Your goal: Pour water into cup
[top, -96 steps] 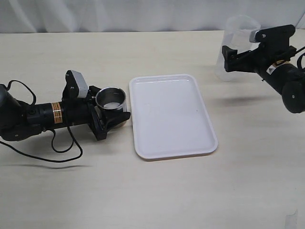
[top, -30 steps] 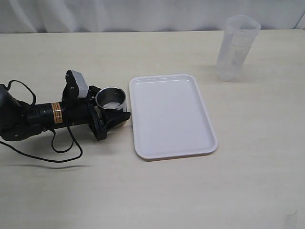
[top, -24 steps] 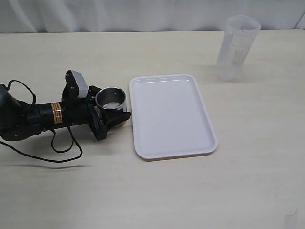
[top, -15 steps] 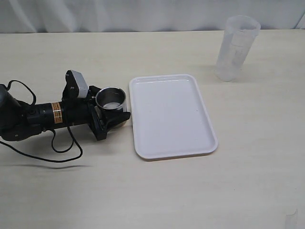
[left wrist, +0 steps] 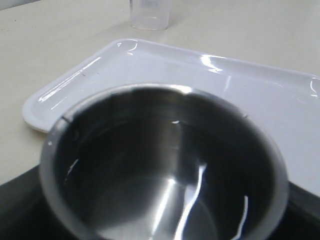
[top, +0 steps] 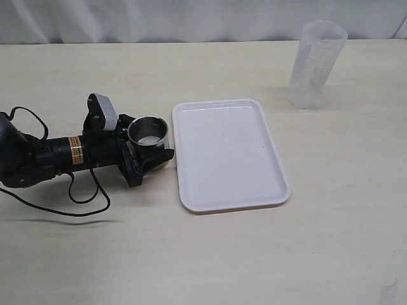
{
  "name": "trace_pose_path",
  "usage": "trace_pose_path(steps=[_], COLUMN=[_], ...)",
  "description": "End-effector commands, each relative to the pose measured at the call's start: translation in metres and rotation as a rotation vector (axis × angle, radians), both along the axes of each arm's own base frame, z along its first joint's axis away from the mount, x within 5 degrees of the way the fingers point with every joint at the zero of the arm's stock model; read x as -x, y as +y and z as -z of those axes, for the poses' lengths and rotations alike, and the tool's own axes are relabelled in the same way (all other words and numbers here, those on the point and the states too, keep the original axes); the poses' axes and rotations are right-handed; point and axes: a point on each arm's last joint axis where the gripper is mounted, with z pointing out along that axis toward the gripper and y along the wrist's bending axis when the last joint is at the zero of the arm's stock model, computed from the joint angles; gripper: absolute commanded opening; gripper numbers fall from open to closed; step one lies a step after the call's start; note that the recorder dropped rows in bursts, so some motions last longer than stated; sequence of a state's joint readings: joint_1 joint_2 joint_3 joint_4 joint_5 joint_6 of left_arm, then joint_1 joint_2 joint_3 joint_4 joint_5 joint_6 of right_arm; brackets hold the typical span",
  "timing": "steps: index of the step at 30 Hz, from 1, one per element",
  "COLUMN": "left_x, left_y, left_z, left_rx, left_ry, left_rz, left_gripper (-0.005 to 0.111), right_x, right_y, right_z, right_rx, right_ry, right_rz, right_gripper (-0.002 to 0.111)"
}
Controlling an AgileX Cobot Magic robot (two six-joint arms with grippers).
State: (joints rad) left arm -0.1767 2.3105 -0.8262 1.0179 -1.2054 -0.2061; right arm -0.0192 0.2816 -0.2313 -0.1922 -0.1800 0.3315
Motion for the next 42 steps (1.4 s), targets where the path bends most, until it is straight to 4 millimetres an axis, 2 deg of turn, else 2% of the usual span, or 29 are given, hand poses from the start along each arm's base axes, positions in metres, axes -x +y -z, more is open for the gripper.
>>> trace_pose_path(steps=[1, 31, 36, 42], left_x=[-0.002, -0.002, -0.002, -0.002], left_y=[-0.001, -0.001, -0.001, -0.001], left_z=[-0.004, -0.004, -0.004, -0.004], left_rx=[0.017, 0.017, 0.017, 0.017], left_ry=[-0.018, -0.018, -0.018, -0.018], left_rz=[-0.003, -0.001, -0.001, -0.001], left_gripper=[0.0, 0.0, 0.0, 0.0], right_x=[0.001, 0.001, 0.0, 0.008], right_y=[0.0, 0.0, 0.0, 0.0], right_z=[0.001, 0.002, 0.02, 0.069], right_rx=[-0.006, -0.006, -0.007, 0.011], right_ry=[-0.004, -0.002, 0.038, 0.104], right_rz=[-0.001, -0.001, -0.003, 0.0], right_gripper=[0.004, 0.004, 0.004, 0.004])
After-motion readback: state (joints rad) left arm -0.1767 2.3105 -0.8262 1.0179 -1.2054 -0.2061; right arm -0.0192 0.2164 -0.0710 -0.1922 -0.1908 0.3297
